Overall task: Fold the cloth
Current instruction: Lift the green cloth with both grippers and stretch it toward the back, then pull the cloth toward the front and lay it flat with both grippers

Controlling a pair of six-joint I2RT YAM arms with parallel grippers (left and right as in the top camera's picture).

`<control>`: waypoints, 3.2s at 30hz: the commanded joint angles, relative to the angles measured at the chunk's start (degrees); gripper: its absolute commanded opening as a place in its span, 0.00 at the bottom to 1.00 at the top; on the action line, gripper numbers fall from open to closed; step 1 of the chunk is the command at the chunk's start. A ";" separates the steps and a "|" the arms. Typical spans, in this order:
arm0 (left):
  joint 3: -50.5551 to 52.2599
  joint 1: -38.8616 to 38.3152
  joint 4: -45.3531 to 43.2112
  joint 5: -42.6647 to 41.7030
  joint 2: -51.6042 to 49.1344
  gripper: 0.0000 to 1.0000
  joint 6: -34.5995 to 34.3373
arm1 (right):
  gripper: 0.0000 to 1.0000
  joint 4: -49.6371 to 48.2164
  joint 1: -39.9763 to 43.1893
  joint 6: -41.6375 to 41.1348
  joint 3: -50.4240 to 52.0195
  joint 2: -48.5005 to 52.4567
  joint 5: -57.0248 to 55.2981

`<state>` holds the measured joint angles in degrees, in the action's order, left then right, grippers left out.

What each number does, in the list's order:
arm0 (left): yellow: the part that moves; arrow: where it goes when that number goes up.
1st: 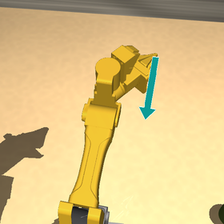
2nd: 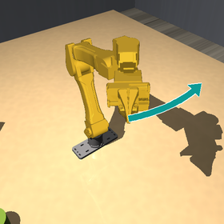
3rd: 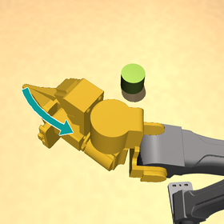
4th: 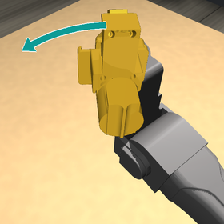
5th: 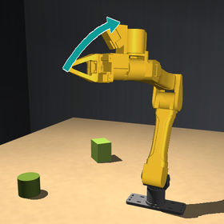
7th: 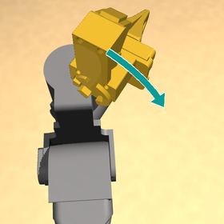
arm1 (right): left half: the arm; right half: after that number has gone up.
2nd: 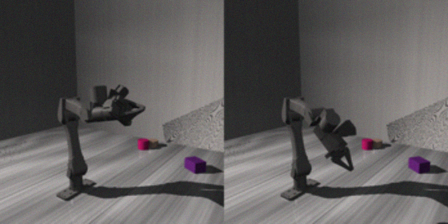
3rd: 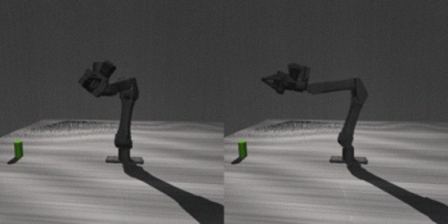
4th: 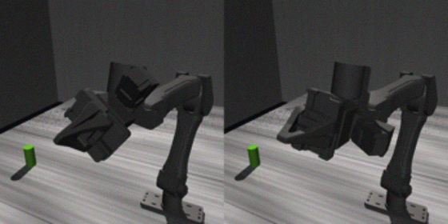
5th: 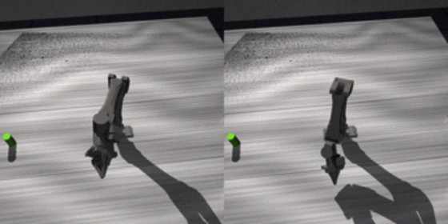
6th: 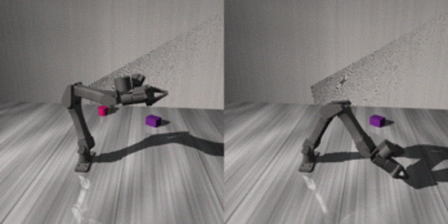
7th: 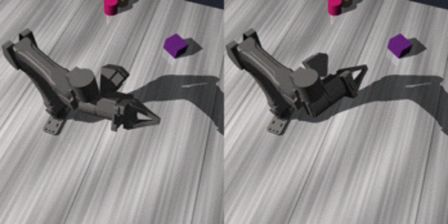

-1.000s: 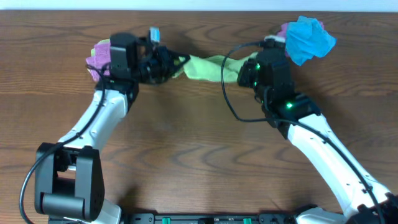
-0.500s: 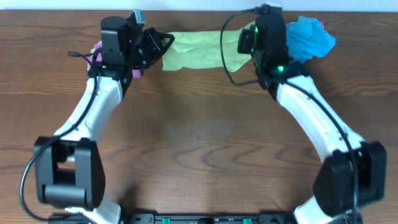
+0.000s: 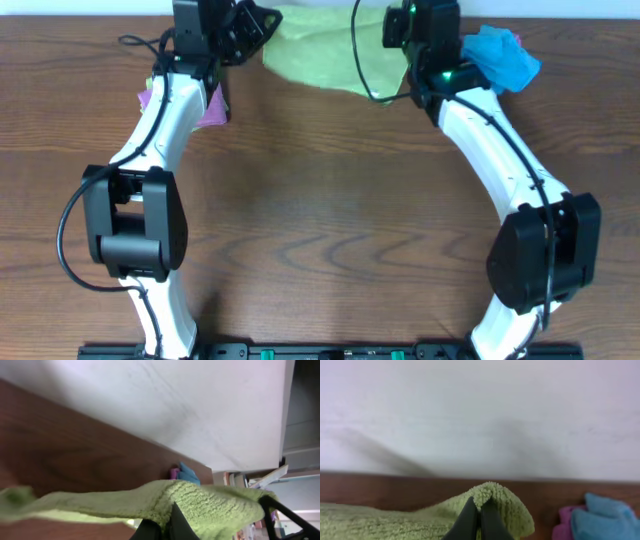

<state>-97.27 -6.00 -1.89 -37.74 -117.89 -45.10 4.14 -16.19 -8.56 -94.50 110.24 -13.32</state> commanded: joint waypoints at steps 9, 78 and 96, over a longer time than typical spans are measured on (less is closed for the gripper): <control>-7.50 0.90 9.01 -1.01 0.15 0.06 5.01 | 0.02 8.15 1.49 2.45 -5.57 -0.13 -1.70; 37.22 -3.41 54.29 -2.51 28.76 0.06 31.47 | 0.01 47.67 -7.56 -12.74 30.95 -28.63 9.70; 54.88 -3.41 46.10 -2.21 30.82 0.06 30.95 | 0.02 43.67 -16.65 -25.83 45.55 -32.09 10.27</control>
<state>-42.89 -9.65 44.38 -41.89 -87.42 -14.17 47.92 -31.64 -30.89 -49.60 78.98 -0.91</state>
